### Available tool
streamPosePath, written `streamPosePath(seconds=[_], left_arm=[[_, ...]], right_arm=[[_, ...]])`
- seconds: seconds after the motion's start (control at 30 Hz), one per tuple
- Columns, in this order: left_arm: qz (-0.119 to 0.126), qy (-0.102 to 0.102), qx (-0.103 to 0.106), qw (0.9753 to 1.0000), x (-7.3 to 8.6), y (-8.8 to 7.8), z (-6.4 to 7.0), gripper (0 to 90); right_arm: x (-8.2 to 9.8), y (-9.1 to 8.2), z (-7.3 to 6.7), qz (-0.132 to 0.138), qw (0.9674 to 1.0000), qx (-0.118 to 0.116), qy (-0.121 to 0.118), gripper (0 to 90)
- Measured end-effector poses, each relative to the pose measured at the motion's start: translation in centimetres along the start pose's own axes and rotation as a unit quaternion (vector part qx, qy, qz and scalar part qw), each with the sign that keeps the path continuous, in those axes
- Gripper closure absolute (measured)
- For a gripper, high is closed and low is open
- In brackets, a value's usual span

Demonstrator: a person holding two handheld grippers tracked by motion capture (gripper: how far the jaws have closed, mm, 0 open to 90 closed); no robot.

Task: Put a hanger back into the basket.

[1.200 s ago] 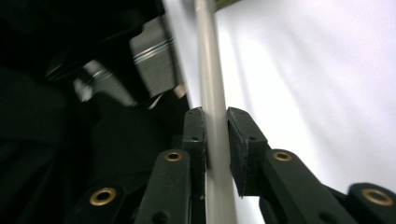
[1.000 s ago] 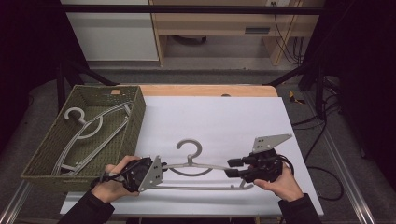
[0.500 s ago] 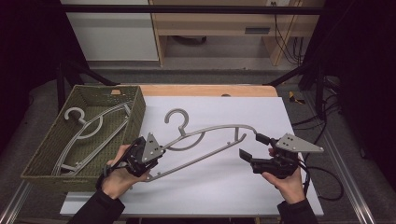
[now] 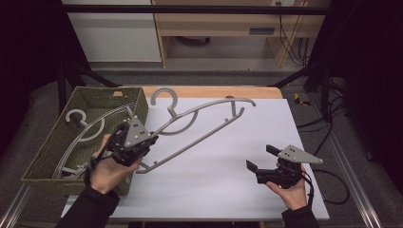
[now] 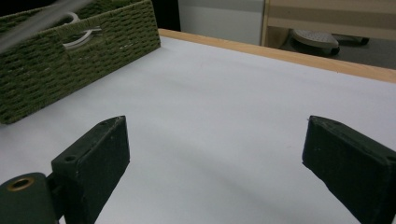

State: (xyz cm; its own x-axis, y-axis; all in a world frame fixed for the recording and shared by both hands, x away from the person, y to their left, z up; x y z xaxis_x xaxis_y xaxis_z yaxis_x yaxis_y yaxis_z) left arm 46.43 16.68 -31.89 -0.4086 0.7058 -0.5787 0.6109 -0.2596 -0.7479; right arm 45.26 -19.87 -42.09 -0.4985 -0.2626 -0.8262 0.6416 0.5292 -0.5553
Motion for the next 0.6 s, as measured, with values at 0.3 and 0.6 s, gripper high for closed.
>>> streamPosePath(seconds=[0.3,0.6], left_arm=[[0.013,-0.016,-0.016,0.9997,0.3,-3.4,-3.6,82.6],[-0.004,-0.044,-0.051,0.9977,2.7,-4.5,-8.0,82.5]], right_arm=[[0.6,0.2,0.4,-0.008,0.9999,0.011,0.001,7.2],[0.7,0.2,0.3,-0.013,0.9998,0.013,-0.004,7.0]])
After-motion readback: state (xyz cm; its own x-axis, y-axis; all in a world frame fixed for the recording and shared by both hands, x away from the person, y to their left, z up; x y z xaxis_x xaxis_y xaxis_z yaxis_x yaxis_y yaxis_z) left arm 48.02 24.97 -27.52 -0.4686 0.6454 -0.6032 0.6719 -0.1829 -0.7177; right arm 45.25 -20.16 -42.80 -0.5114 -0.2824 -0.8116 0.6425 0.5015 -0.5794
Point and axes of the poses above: each handheld gripper's, and its own axes: y roughly forward along the jaws, x roughly out of its underside, z roughly to its right, the point moved 6 cm from there along y, roughly forward along the jaws, and after that the axes turned 13 degrees about -z, right-handed, at the moved point
